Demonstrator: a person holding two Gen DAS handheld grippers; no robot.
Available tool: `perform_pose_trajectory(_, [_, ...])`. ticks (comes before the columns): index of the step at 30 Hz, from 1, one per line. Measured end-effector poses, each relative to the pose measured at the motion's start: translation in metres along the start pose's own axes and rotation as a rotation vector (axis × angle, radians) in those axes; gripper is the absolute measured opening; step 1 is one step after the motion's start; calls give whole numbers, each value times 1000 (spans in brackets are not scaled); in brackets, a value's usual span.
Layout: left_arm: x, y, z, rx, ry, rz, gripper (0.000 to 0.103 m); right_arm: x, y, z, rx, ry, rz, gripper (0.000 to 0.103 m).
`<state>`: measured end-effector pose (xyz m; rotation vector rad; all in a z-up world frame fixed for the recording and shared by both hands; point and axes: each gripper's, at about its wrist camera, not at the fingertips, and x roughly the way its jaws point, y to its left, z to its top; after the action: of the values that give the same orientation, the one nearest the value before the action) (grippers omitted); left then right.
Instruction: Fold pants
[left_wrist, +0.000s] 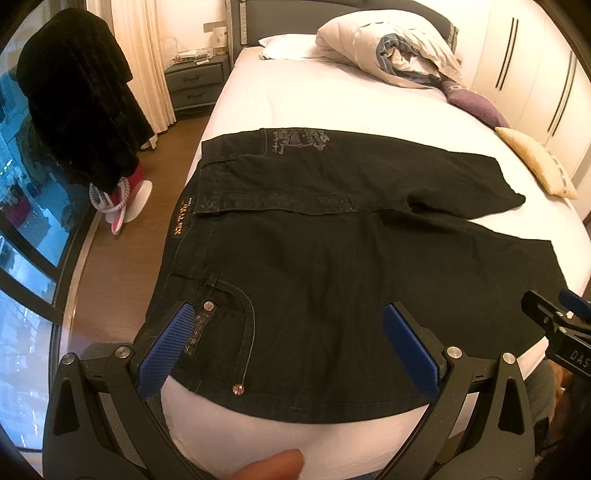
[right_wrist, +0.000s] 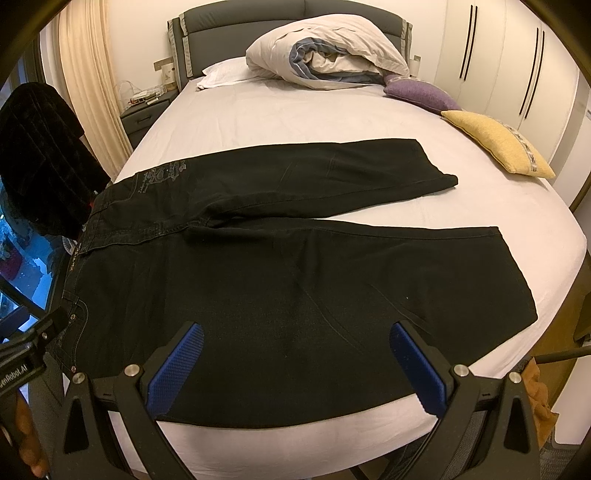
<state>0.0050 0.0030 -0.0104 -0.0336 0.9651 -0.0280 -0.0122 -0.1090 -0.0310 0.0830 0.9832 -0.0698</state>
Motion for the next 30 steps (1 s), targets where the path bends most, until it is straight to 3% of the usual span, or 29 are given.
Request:
perform_pose_trajectory(3, [6,1,10,42,6,-50,103,0,-9,7,2,-5,48,103])
perform_pose_trajectory(7, [24,3,27,92,30,-175,103,7,-21,31,-23,-13,155,103])
perform_pose_trajectory(10, [45,5,46,137,105,-137,103,12,-27,57,-91,-52,232,103])
perform_pose_trajectory(13, [65,20,83,137,86,-176,103,21,-31,90,-192,-99,281,103])
perform_pose_trajectory(16, [86,27,135,222,17,-148,103,40,-30,127,-301,-101,333,103])
perform_pose_trajectory(19, [124,30,188,326,4,-148,103,69,-22,166,-422,-76,404,100])
perform_pose_trajectory(23, [200,37,248,430,98,-193,102,120,-8,207,-551,15,462,82])
perform_pose_trajectory(26, [244,38,270,486,183,-240,93,150,5,228,-601,60,504,82])
perform_pose_trajectory(30, [289,39,286,559,269,-303,91,188,15,250,-635,91,545,82])
